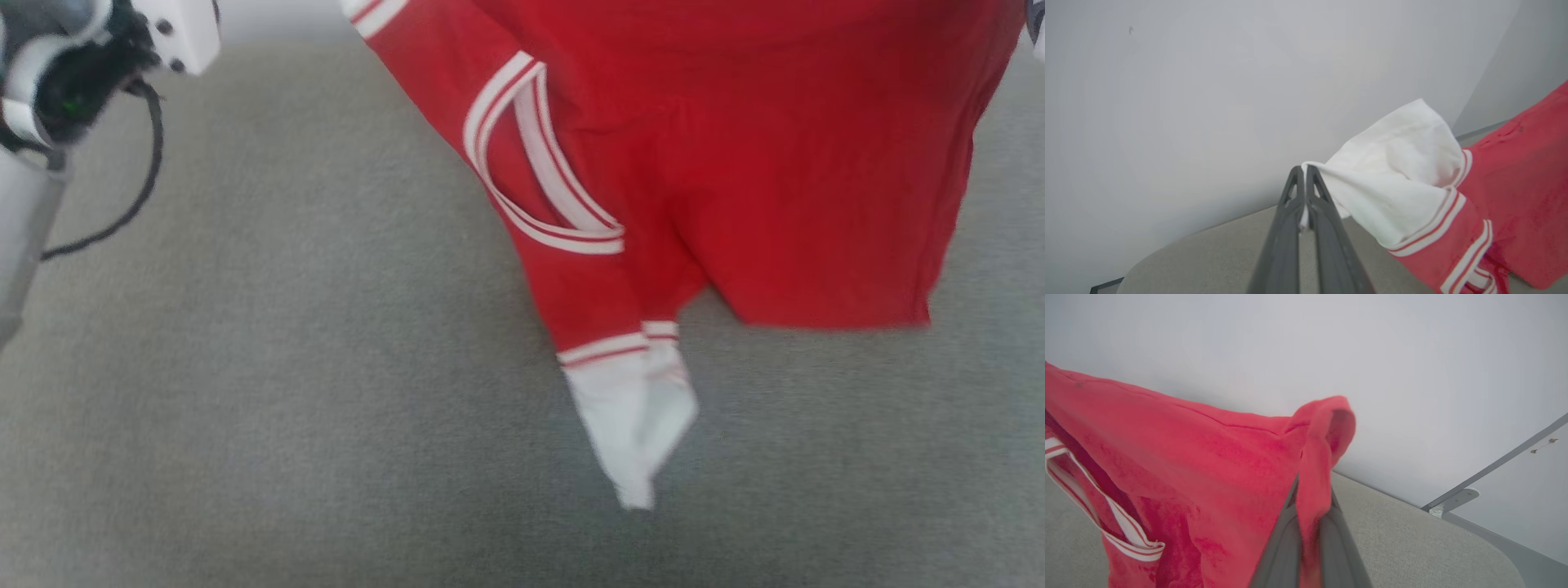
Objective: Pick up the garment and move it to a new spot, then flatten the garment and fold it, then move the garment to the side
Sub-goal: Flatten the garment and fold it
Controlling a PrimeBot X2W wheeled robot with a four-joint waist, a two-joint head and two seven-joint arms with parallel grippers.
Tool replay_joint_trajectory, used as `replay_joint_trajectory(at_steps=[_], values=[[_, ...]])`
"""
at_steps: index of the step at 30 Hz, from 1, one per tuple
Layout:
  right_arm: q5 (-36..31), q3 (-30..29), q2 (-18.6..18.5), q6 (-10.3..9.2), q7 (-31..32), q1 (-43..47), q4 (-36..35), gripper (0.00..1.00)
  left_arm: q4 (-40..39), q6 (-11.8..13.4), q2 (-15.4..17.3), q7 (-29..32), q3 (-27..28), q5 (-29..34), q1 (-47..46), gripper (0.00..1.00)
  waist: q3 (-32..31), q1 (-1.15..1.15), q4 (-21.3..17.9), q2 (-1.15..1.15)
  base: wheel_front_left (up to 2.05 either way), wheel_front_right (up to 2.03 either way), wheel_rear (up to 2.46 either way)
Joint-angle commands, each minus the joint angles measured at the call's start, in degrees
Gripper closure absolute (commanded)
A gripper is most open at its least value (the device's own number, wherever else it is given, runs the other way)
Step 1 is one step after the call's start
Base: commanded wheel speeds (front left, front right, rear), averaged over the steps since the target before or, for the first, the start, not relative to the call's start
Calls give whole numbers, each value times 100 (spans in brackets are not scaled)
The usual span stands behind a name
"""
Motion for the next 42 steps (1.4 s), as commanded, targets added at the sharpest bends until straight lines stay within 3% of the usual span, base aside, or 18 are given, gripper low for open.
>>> replay_joint_trajectory(at_steps=[1, 14, 23, 33, 39, 42], values=[[51, -74, -7, -10, -41, -53, -30, 100, 79, -27, 3, 30, 54, -22, -161, 100, -230, 0, -215, 0, 0, 0, 0], [-221, -393, 98, -10, -97, -219, -189, 100, 759, -185, -98, 73, 6, 222, -1160, 100, -332, 0, -574, 0, 0, 0, 0], [-1072, -776, 794, -10, -1631, -883, 964, 100, 1667, -88, -557, -1407, -72, 1034, -2456, 100, 604, 0, -670, 0, 0, 0, 0], [-2441, -1090, 1387, -10, -4166, -1993, 2447, 100, 2567, -239, -977, -3875, -235, 1962, -3887, 100, 1343, 0, -504, 0, 0, 0, 0], [-2433, -790, 1575, -10, -4048, -1810, 2975, 100, 2948, -611, -1158, -4153, -367, 1856, -3533, 100, 1325, 0, -324, 0, 0, 0, 0], [-2197, -485, 1563, -10, -3700, -1492, 2932, 100, 3065, -727, -1139, -3744, -679, 1620, -3071, 100, 1214, 0, -229, 0, 0, 0, 0]])
